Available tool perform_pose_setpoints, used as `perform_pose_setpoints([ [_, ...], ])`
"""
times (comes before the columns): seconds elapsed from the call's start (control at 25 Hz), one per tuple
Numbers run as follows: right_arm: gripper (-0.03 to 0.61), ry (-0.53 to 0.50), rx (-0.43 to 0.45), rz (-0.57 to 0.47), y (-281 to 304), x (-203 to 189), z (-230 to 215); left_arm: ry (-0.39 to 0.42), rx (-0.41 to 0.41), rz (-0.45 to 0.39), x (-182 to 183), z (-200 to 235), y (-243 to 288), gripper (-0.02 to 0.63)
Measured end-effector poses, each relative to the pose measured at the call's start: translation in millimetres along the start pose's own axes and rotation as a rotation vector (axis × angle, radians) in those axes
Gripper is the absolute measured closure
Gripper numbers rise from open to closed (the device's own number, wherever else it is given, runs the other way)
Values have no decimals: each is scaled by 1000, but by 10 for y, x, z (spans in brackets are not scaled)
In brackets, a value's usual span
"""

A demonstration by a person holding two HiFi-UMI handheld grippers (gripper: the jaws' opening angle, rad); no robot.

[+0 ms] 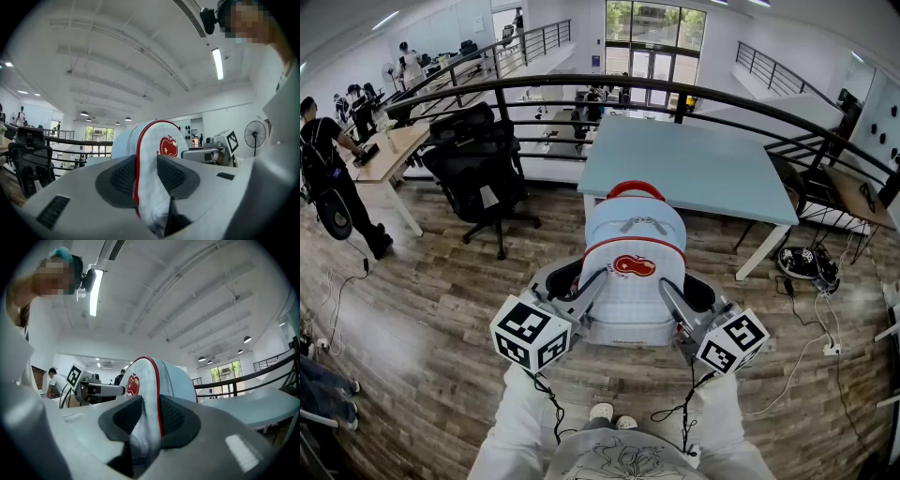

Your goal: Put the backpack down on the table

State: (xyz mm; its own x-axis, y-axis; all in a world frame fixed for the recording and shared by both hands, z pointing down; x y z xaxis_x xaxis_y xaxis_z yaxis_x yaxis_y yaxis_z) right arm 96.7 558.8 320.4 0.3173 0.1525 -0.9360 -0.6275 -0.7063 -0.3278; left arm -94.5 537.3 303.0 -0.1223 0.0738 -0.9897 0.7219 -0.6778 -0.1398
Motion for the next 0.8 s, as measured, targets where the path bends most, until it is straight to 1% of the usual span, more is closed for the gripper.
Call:
perform_pose_setpoints([
  [0.36,457,-3,4,6,143,-71,23,-3,-9,-2,-12,168,-23,480],
  [0.8,448,10,-7,17,369,-258,83,-9,-13,8,-85,435,-118,480],
])
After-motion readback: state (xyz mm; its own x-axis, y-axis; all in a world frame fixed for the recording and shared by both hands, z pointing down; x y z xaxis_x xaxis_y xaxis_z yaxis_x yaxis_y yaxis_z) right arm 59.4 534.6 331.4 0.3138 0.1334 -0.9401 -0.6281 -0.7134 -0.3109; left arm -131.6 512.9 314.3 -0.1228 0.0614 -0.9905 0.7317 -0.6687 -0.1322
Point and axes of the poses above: the fingertips, and each gripper's own axes: y forward along the fingers, z to its left, x out of its top, the point moved 5 cm from there along -y, backward along the fingers, and after that the axes turned 14 degrees about -z, right-handed, at the moved point
